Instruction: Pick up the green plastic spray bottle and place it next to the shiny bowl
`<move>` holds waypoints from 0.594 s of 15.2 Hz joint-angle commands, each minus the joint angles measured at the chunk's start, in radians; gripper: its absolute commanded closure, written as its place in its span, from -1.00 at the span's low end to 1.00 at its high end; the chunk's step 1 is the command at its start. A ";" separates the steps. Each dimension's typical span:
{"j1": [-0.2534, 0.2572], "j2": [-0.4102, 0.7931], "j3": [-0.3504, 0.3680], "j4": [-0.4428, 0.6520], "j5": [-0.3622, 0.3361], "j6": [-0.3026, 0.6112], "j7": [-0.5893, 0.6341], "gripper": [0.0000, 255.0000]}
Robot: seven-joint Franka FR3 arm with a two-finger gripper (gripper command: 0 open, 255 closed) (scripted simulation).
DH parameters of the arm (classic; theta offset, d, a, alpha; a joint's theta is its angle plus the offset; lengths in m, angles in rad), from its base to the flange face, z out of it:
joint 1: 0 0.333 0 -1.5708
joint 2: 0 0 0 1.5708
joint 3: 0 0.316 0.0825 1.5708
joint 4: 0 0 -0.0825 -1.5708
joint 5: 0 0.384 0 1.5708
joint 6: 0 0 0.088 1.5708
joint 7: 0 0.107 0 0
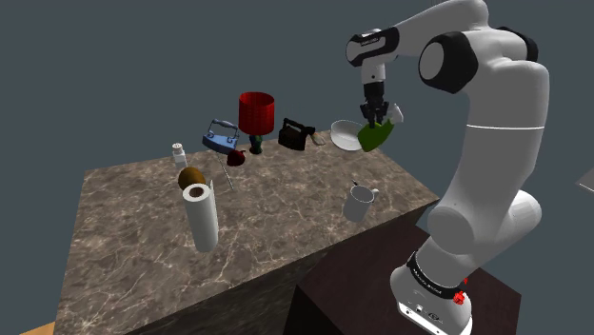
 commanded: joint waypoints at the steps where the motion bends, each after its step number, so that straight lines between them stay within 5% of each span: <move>1: 0.000 0.007 0.001 -0.019 0.002 0.026 0.003 1.00; 9: -0.003 0.041 0.005 -0.076 0.009 0.116 0.012 1.00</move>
